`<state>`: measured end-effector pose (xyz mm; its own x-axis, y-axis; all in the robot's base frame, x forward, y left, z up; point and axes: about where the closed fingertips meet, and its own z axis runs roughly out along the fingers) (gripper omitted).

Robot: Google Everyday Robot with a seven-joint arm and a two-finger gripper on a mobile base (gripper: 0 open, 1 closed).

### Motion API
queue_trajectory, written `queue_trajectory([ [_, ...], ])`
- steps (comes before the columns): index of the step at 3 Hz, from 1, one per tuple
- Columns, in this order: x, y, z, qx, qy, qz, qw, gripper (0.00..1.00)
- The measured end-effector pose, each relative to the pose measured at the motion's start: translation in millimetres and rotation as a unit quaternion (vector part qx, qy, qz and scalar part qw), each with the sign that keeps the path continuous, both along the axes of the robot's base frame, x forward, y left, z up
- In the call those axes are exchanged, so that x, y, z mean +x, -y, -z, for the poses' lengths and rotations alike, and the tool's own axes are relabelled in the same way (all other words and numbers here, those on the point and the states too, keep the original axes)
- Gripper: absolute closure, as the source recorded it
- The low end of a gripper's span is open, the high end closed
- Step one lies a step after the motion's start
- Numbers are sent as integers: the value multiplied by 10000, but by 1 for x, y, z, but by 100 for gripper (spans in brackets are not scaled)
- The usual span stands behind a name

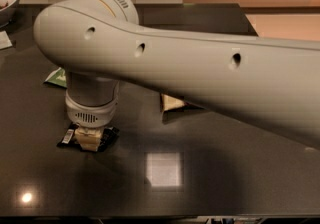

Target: Move rxbar chocolate near brown chip bag

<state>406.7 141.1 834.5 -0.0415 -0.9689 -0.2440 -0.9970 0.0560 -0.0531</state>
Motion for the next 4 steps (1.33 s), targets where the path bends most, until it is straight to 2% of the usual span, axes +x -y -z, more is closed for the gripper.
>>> queue_trajectory([
  [1, 9, 19, -11, 24, 136, 228, 9996, 100],
  [3, 54, 78, -32, 47, 202, 817, 9964, 100],
  [4, 111, 127, -41, -382, 287, 1077, 9930, 82],
])
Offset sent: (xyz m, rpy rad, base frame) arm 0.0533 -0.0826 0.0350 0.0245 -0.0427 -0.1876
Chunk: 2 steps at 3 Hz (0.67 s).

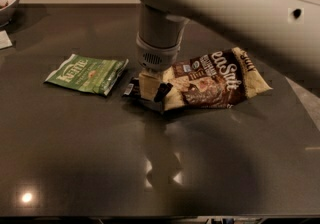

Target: Move rxbar chocolate near brown chip bag

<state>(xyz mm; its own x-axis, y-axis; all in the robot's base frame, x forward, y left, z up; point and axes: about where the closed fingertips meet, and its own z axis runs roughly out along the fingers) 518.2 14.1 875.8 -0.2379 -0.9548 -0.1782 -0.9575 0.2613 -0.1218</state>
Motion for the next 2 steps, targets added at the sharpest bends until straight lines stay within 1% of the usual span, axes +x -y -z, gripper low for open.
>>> queue_trajectory([
  [1, 15, 12, 0, -127, -3, 65, 9999, 59],
  [2, 31, 21, -4, -239, 57, 79, 9997, 36],
])
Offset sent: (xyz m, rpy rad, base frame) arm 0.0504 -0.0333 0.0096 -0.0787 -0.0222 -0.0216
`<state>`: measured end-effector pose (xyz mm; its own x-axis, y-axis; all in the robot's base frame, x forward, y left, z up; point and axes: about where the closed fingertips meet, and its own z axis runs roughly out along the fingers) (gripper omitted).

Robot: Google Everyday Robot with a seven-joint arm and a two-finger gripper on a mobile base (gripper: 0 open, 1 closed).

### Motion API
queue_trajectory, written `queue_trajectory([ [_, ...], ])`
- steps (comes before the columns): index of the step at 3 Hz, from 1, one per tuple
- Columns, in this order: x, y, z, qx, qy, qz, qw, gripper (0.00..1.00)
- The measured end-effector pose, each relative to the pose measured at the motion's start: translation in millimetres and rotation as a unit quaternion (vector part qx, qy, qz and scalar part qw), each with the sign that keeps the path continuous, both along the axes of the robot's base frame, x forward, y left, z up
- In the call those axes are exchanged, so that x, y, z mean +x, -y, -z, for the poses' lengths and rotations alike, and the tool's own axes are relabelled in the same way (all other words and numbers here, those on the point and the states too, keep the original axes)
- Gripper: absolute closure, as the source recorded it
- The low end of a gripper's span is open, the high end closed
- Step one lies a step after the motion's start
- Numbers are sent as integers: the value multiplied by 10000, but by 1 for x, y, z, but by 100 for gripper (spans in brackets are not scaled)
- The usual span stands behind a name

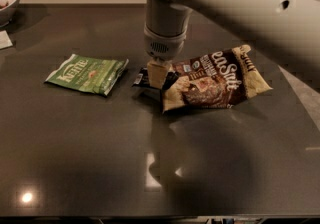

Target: Move rxbar chocolate near brown chip bag

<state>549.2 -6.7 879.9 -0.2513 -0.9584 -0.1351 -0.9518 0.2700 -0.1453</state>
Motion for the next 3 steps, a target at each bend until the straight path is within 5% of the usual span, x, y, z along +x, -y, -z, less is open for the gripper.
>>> queue_trajectory([
  [2, 7, 1, -3, 39, 83, -108, 9999, 0],
  [3, 7, 1, -3, 39, 83, -108, 9999, 0],
])
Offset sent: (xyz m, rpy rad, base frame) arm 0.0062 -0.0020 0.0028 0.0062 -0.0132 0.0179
